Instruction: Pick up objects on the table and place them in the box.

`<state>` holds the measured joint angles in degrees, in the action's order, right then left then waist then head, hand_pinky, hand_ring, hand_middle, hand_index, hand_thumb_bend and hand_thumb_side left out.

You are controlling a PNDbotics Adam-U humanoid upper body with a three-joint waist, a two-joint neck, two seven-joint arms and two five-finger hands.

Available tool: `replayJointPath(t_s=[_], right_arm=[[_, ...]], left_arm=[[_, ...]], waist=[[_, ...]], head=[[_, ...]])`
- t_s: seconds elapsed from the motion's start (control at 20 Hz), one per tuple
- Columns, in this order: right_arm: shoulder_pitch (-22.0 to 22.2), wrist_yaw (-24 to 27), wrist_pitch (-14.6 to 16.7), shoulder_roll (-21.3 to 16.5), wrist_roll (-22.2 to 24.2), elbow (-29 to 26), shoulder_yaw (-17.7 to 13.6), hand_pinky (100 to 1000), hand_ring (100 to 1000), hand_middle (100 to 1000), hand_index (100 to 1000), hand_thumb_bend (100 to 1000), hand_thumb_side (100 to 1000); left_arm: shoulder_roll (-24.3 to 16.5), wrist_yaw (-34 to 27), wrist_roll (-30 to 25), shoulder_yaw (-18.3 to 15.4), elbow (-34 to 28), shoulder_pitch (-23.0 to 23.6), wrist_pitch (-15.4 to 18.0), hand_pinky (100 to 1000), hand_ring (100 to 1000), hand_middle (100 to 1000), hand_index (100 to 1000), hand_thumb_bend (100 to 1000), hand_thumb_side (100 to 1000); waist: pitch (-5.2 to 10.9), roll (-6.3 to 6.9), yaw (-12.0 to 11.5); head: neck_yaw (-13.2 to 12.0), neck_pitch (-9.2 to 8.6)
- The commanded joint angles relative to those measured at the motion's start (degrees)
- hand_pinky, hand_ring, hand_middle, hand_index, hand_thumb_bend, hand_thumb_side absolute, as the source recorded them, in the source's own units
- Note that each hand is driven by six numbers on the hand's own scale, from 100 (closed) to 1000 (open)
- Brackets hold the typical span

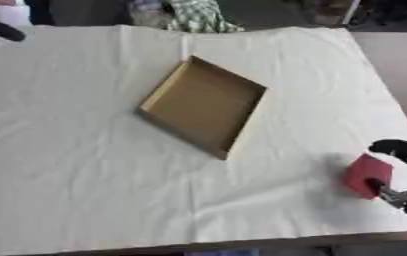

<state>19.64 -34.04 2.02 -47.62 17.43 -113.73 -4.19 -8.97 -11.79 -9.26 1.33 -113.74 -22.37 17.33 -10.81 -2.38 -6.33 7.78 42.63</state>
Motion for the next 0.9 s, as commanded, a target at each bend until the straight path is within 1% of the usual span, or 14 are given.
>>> replayJointPath(t_s=[0.05,0.3,0.4,0.6,0.9], right_arm=[[-0.1,0.3,-0.6,-1.1,0.8,-0.9,-0.6,970,1000,957,985,298,977],[-0.2,-0.8,-2.3,-0.7,0.6,-0.9,-1.1,971,1000,956,987,299,978],[-0.2,-1.1,-2.8,-0.5,0.5,-0.9,-1.2,971,1000,955,986,310,1000],[-0.1,-1.3,-3.2,-0.3,1.0,-0.9,-1.1,971,1000,955,985,326,1000],[-0.2,-0.8,-3.2,0.1,2.2,-0.9,-1.3,967,1000,915,969,352,1000]], left_arm=[[-0.2,0.0,-0.2,0.2,-0.9,-0.9,0.0,579,834,765,756,100,647],[-0.2,0.0,-0.2,0.2,-0.9,-0.9,-0.1,579,835,765,756,100,647],[-0.2,0.0,-0.3,0.2,-0.9,-0.9,-0.1,579,835,766,755,100,647],[-0.1,0.1,-0.3,0.2,-0.9,-0.9,-0.1,578,836,767,754,100,647],[-0.1,0.2,-0.6,0.2,-0.9,-0.9,-0.2,578,837,768,750,100,646]], waist=[[0.52,0.07,0.0],[0.39,0.17,0.1],[0.34,0.22,0.2],[0.19,0.32,0.2],[-0.06,0.43,0.2]], head=[[0.2,-0.56],[0.3,-0.74],[0.3,-0.79],[0.5,-0.88],[0.9,-0.92]])
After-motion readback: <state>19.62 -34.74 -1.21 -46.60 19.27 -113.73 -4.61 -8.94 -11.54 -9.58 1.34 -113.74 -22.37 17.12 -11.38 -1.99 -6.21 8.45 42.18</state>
